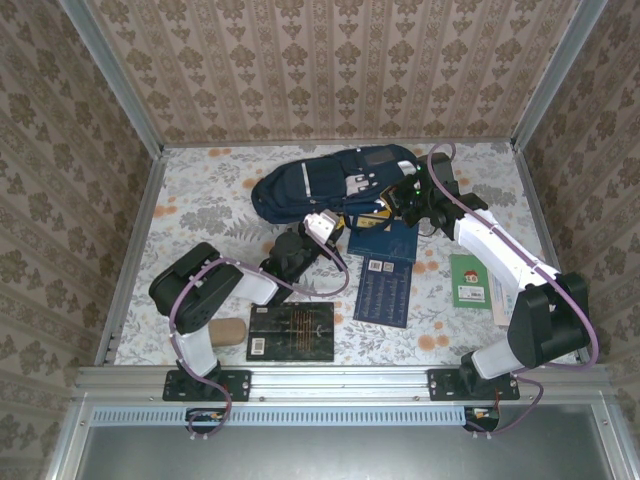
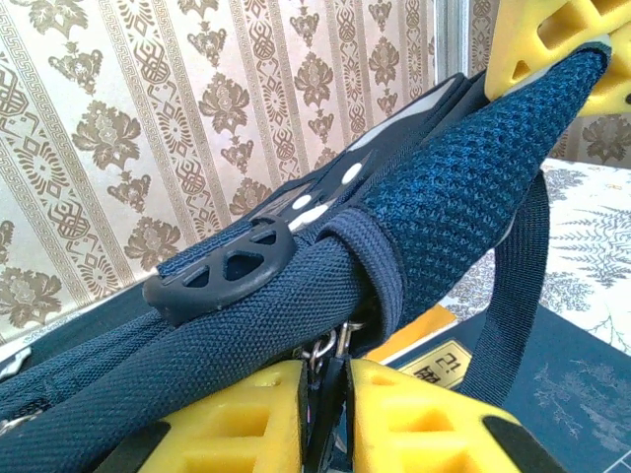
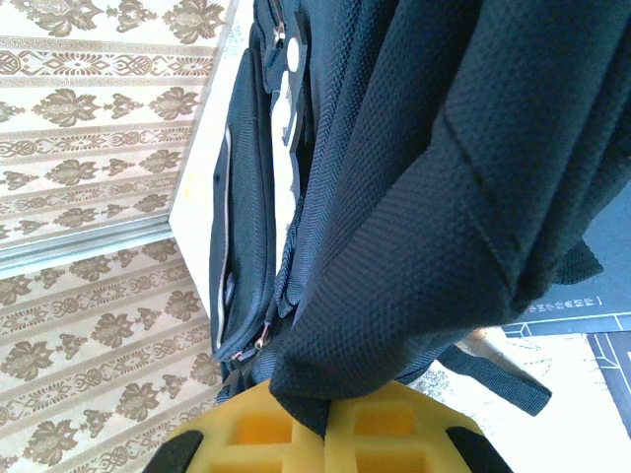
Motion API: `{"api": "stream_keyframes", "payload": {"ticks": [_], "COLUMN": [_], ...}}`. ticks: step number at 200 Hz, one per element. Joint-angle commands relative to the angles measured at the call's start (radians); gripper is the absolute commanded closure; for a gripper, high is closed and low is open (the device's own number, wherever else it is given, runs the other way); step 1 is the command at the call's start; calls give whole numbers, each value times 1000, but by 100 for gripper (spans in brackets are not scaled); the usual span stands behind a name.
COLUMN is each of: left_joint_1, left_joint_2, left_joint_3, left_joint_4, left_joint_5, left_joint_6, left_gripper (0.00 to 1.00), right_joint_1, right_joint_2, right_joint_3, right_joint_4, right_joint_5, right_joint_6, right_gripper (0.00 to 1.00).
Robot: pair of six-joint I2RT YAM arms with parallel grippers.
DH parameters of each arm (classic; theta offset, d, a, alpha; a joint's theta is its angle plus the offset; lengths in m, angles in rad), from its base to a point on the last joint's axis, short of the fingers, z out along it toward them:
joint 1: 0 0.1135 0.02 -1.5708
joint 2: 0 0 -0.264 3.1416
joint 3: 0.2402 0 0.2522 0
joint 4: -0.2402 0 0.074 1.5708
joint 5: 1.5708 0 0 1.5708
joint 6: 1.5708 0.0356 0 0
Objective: Pack the student bag
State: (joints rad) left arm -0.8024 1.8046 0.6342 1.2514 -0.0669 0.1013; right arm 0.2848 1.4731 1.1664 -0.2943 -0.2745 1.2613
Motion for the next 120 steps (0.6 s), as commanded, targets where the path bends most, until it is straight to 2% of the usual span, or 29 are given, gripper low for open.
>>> {"api": "stream_keyframes", "payload": {"ticks": [1, 9, 15, 70, 120], "left_joint_1": [14, 15, 15, 25, 83], "left_joint_2": [-24, -20, -18, -24, -88], "left_joint_3": [-9, -5, 0, -22, -111], "left_joint_4": [52, 51, 49, 49, 39], "left_joint_5": [-4, -2, 0, -61, -155], "left_joint_6": [-15, -18, -20, -49, -72], "left_gripper": [83, 90, 100, 100, 100], "right_joint_1": [10, 11, 11, 7, -7], "right_joint_2": [-18, -18, -17, -34, -50], "right_joint_3": [18, 19, 22, 14, 4], "right_joint_4": [27, 27, 26, 20, 16], "right_joint_5": [-77, -77, -79, -71, -63], "right_joint_6": [24, 24, 24, 20, 13], "right_gripper": [100, 100, 100, 100, 100]}}
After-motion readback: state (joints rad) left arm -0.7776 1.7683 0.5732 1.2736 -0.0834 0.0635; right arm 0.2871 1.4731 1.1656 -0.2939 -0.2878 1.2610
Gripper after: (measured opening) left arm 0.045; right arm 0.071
